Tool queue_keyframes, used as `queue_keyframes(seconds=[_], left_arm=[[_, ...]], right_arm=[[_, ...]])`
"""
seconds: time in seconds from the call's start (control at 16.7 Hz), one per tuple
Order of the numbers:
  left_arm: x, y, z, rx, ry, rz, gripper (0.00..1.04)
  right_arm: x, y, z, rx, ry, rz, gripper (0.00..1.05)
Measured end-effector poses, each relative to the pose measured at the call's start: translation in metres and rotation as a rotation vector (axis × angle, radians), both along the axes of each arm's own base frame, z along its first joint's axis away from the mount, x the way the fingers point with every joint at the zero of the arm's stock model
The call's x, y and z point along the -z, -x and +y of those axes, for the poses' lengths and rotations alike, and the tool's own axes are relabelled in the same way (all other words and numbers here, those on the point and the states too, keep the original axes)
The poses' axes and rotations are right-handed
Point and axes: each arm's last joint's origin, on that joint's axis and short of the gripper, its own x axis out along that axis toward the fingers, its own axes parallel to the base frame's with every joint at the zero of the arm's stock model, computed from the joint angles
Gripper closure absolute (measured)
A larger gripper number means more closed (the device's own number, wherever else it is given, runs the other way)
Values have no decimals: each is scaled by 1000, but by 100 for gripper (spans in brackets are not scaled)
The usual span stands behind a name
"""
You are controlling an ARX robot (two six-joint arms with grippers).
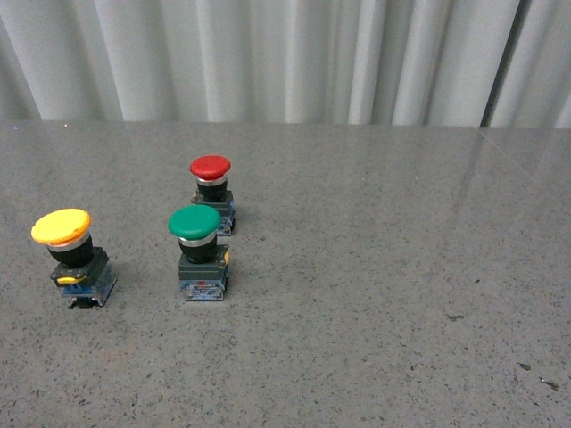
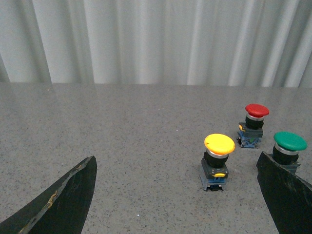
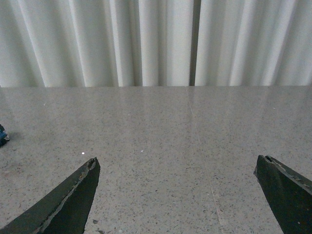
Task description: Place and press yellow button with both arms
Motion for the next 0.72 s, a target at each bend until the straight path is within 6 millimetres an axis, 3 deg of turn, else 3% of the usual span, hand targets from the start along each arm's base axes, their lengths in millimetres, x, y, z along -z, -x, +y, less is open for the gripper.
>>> queue_keyframes(seconds=[0.72], left_arm=[[0,0,0,0,0,0,7]], right_arm=[[0,0,0,0,0,0,7]])
